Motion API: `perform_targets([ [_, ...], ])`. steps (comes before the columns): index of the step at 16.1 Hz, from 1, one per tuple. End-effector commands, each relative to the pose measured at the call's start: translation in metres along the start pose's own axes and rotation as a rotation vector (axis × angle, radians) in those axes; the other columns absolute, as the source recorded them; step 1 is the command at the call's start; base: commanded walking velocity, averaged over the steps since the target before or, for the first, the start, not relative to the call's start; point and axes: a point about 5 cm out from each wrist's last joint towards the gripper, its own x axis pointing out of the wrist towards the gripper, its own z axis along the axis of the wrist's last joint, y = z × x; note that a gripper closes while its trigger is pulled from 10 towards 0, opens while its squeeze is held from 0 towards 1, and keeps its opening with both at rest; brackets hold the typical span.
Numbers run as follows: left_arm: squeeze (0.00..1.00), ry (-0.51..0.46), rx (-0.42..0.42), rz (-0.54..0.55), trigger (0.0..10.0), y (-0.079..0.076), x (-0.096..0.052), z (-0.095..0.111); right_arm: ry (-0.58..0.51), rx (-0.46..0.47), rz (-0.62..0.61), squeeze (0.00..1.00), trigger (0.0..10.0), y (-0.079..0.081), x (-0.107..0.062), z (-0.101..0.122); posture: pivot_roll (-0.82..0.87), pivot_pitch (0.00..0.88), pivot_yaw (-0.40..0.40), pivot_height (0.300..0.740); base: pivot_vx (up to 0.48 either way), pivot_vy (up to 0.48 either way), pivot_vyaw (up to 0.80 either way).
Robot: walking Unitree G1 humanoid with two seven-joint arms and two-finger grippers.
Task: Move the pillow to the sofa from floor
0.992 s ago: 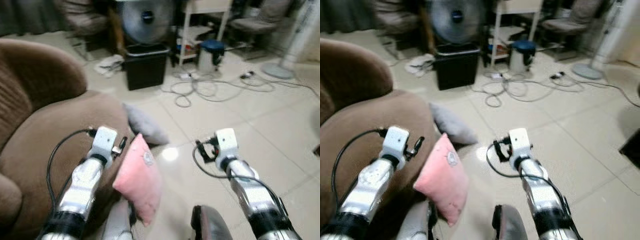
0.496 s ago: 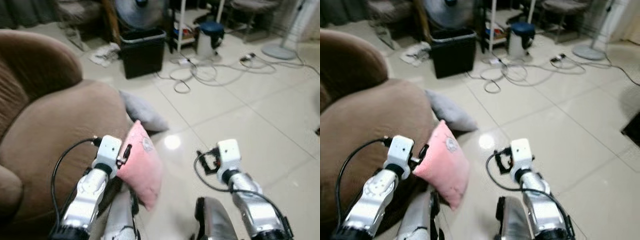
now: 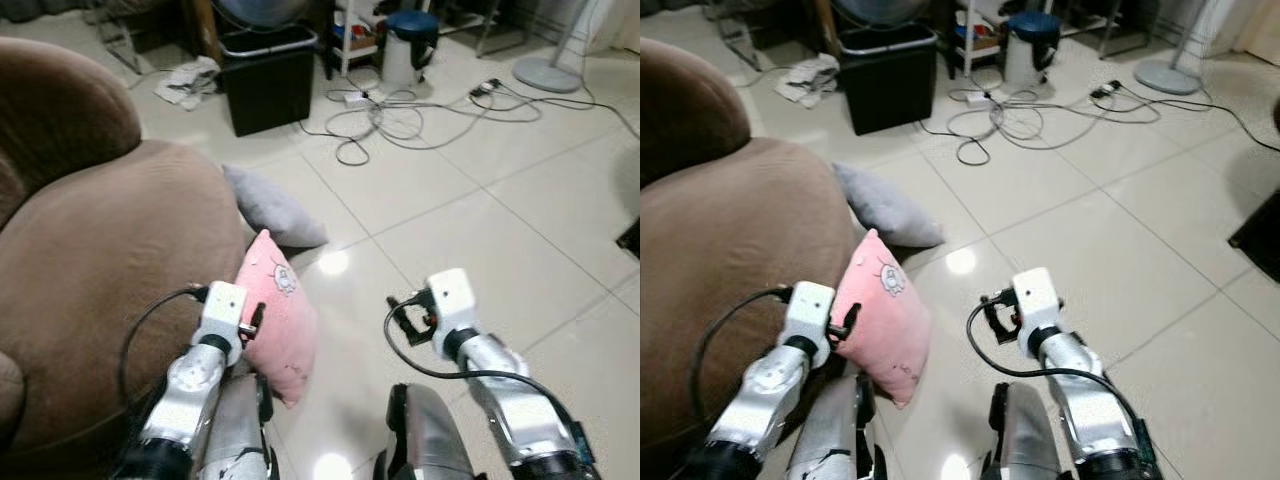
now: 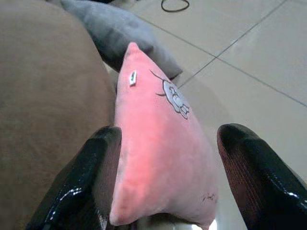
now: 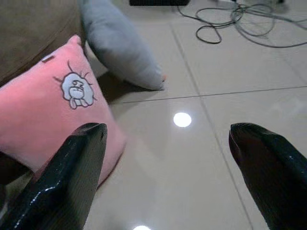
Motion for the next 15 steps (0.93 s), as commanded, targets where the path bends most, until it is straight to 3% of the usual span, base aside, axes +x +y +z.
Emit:
perform_targets([
  [1, 0.00, 0.019, -0.002, 0.022, 10.0, 0.002, 0.000, -0.005, 0.031, 0.003, -0.003, 0.00, 10.0, -0.002, -0.004, -0.006, -0.03, 0.111, -0.020, 0.551, 0.000, 0.000, 0.00],
  [5, 0.00, 0.050, 0.006, 0.036, 10.0, 0.005, 0.009, -0.010, 0.065, -0.008, 0.033, 0.00, 10.0, 0.001, -0.019, -0.010, -0.04, 0.123, -0.056, 0.547, 0.000, 0.000, 0.00],
  [6, 0.86, 0.056, -0.005, 0.042, 10.0, 0.007, 0.010, -0.011, 0.065, -0.013, 0.048, 0.00, 10.0, 0.004, -0.020, -0.009, -0.05, 0.127, -0.060, 0.547, 0.000, 0.000, 0.00],
  [7, 1.00, 0.062, -0.019, 0.046, 10.0, 0.008, 0.011, -0.013, 0.062, -0.012, 0.062, 0.00, 10.0, 0.007, -0.023, -0.008, -0.05, 0.133, -0.066, 0.547, 0.000, 0.000, 0.00],
  [10, 1.00, 0.068, -0.027, 0.048, 10.0, 0.008, 0.014, -0.013, 0.070, -0.013, 0.087, 0.00, 10.0, 0.012, -0.031, -0.008, -0.07, 0.155, -0.071, 0.547, 0.000, 0.000, 0.00],
  [15, 1.00, 0.050, 0.034, 0.160, 10.0, 0.026, 0.020, -0.003, 0.084, -0.027, 0.113, 0.00, 10.0, 0.019, -0.048, -0.006, -0.10, 0.195, -0.068, 0.547, 0.000, 0.000, 0.00],
])
